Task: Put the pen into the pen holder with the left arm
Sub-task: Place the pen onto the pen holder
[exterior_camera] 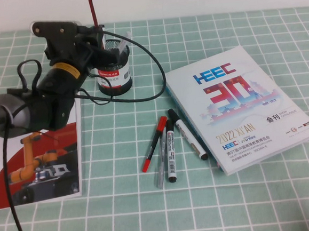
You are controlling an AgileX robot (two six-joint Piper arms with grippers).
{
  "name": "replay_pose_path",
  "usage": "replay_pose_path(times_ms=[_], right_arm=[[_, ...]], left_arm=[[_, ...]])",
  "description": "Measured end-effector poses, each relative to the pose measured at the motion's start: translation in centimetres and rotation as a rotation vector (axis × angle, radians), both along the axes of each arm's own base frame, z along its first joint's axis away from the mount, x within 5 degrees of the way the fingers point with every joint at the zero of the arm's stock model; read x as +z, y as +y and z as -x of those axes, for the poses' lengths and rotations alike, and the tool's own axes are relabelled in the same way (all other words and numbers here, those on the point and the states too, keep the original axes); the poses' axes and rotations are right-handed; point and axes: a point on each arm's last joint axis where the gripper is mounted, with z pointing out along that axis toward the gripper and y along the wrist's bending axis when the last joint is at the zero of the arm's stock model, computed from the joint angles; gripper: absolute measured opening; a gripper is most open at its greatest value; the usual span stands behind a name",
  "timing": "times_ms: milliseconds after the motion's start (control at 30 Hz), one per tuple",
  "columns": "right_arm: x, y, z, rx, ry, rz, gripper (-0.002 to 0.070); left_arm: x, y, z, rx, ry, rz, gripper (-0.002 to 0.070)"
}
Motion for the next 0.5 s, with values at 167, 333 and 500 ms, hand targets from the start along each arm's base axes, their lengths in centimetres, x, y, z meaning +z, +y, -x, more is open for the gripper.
replay_pose_path(times_ms=[167,333,500], right_arm=[[0.0,0.0,0.0,0.0,0.0,0.0,-0.002],[0.0,0.0,0.0,0.0,0.0,0.0,-0.002],[0.0,0.0,0.0,0.0,0.0,0.0,-0.002]], left_arm=[[-0.2,0.42,-0.16,0.016,0.02,-0.009,0.0022],[-0.46,0.83,-0.3,0.03,0.049,-0.015,0.0022],[-0.52,0.84,-0.3,0.031,0.054,-0.018,0.0022]])
